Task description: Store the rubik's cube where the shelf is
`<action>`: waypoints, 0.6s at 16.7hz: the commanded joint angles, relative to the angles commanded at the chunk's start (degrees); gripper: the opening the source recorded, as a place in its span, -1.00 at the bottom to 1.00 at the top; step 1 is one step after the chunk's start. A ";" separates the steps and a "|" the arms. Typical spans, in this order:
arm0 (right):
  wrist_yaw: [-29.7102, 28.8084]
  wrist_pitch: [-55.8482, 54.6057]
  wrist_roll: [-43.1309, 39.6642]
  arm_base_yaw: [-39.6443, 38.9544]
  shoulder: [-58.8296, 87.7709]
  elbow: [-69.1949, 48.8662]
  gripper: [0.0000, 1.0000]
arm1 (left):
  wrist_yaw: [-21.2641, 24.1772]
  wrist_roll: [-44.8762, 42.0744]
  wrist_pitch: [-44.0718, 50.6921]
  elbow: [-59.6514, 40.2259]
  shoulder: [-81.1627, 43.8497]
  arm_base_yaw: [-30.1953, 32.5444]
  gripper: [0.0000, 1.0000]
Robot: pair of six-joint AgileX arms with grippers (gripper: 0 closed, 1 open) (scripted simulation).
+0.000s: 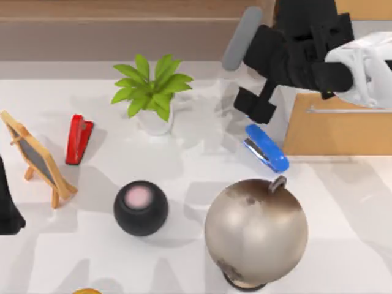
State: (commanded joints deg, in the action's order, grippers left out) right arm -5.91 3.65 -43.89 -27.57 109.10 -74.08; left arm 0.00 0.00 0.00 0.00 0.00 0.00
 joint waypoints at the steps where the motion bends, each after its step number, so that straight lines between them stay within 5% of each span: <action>1: 0.34 7.20 3.63 0.83 0.89 -4.90 1.00 | 0.00 0.00 0.00 0.00 0.00 0.00 1.00; 10: 3.33 62.02 38.27 12.94 17.87 -48.01 1.00 | 0.00 0.00 0.00 0.00 0.00 0.00 1.00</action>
State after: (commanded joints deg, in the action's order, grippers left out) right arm -2.59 65.67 -5.61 -14.64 126.97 -122.09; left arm 0.00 0.00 0.00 0.00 0.00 0.00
